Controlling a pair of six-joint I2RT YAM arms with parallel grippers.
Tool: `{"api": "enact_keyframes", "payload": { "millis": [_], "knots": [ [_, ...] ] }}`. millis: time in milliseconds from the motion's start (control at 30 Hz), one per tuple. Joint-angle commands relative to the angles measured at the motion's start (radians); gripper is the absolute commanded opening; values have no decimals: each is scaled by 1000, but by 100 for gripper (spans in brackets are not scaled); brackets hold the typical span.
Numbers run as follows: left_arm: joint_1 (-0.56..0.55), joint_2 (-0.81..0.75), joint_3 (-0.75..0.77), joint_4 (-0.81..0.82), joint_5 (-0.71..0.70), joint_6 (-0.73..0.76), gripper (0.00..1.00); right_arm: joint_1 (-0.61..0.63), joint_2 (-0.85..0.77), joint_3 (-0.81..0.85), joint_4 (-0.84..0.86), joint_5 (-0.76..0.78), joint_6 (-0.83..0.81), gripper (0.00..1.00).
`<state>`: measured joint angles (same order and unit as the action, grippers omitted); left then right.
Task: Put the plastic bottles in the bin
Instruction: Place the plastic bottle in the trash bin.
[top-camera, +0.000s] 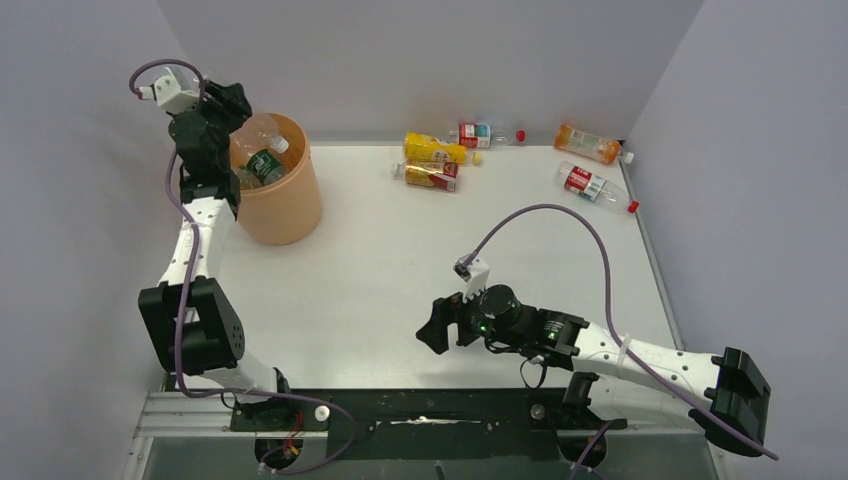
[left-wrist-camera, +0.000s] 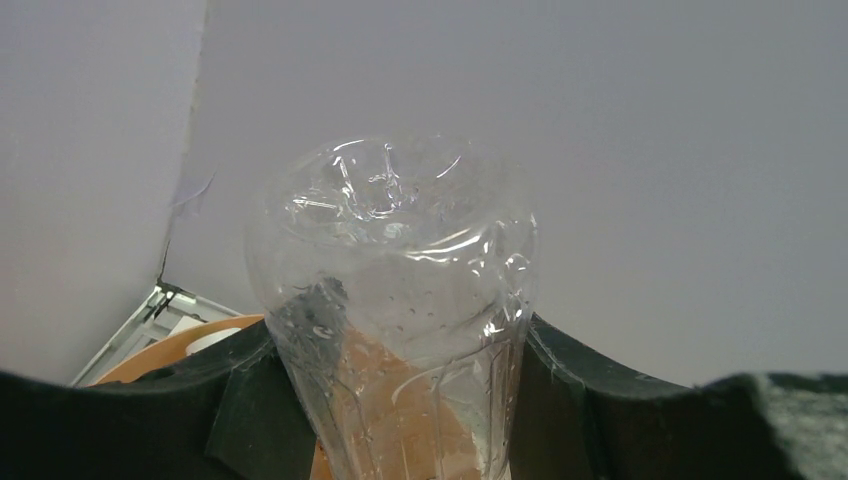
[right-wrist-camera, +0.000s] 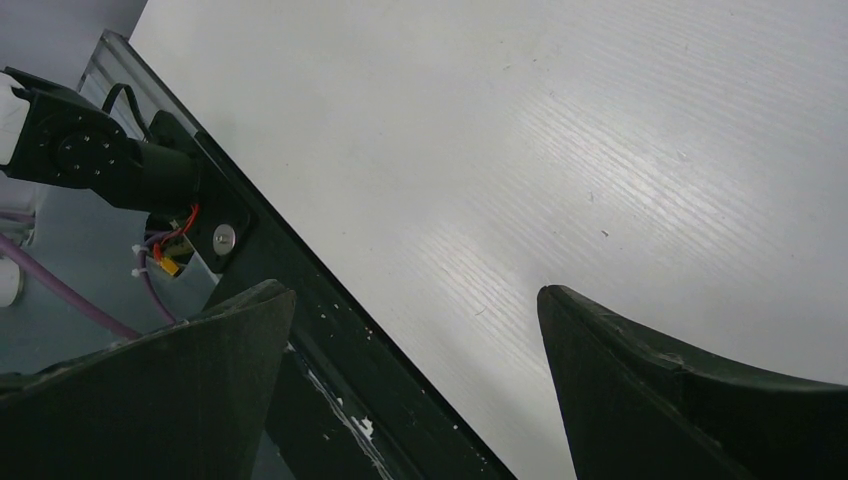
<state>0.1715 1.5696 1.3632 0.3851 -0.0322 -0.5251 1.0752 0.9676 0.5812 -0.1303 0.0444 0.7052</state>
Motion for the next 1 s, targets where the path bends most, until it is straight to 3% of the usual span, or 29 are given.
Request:
{"api": "enact_keyframes", "payload": {
  "millis": [0,233,267,367,400,733,967],
  "knots": [
    [-30,37,-6,240,-34,68,44,7,20,16,27,22,13,98],
    [-76,89,-29,288,-9,121,53,10,74,39,51,11,5,98],
    [-78,96,-28,287,-12,122,57,11,81,42,53,9,5,98],
    [-78,107,-25,280,-34,125,79,18,90,44,58,12,3,98],
    [-77,106,-21,268,-38,128,81,19,91,43,59,12,5,98],
    [-75,-39,-23,139,-79,105,83,24,69,14,68,21,13,98],
    [-76,-129,116,-127,10,29,84,21,47,36,-3,110,9,98]
  ]
}}
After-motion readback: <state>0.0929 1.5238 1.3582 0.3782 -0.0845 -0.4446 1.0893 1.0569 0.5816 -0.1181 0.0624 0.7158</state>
